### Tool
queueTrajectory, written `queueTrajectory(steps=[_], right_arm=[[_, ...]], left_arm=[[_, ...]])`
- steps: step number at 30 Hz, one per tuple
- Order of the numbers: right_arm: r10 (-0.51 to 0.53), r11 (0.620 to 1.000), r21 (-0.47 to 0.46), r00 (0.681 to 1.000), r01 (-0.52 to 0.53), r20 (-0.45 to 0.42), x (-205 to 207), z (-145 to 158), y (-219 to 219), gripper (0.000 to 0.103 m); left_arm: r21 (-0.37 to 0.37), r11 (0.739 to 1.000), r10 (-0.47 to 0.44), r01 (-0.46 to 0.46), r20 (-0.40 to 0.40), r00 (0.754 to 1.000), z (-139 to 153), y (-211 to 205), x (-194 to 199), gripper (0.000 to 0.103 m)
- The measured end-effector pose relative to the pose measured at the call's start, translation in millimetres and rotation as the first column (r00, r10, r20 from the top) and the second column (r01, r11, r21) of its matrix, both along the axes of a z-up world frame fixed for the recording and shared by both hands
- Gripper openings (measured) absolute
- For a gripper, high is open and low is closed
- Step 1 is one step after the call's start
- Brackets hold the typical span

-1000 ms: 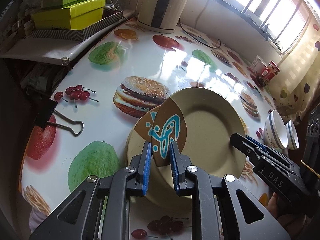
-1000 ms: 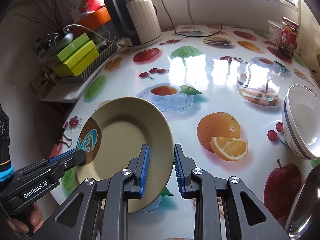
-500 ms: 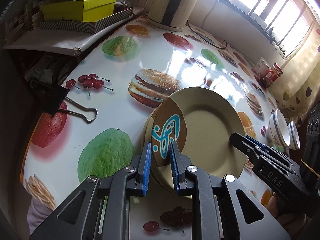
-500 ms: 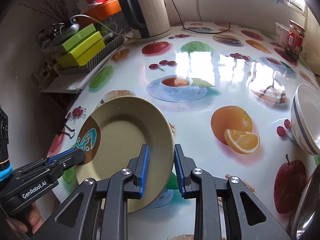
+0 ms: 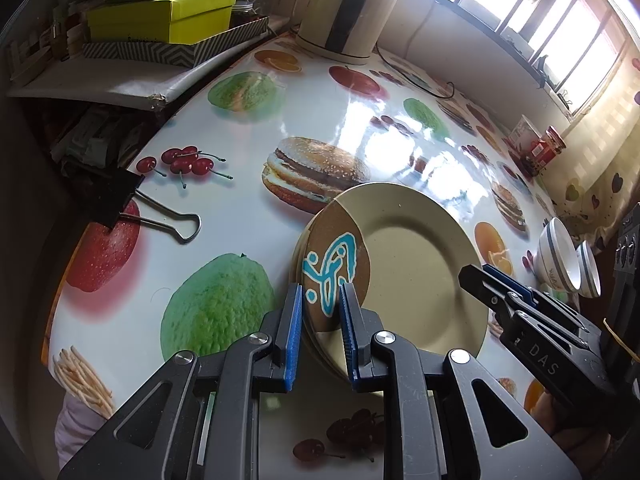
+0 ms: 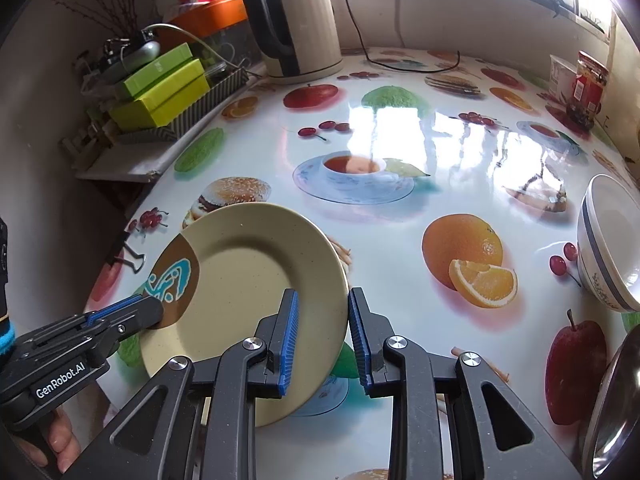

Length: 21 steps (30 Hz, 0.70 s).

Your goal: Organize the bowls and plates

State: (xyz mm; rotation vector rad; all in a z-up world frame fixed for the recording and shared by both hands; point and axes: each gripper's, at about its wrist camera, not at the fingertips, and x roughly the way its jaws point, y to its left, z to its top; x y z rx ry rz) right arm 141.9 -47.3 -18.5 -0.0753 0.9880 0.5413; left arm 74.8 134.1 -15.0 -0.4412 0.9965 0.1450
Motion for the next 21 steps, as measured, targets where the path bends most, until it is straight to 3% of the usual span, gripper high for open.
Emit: queueTrajectory(steps=[8,11,21], right_arm=[[-0.002,1.000,0.007,1.000,0.002,-0.002,-0.4,-0.2,-1.2,0.026],[-0.010,1.000,0.007,1.000,0.010,-0.009,-1.8,-1.6,-2.3,0.034],[-0.059,0.998,0.026,0.998,0.058,0.037,-13.9,13.6,-24.5,0.043]], left_arm=[[0.000,1.000,-0.002,0.002,-0.005,1.000,-0.1,2.2,0.4,0.019],[0.007,1.000,0.000,0.000,-0.005,1.000,2.0,0.1,0.1,0.019],[0.094,0.995,0.009,-0.013,0.049,0.999,24.7,-13.8,-11.6,0.026]])
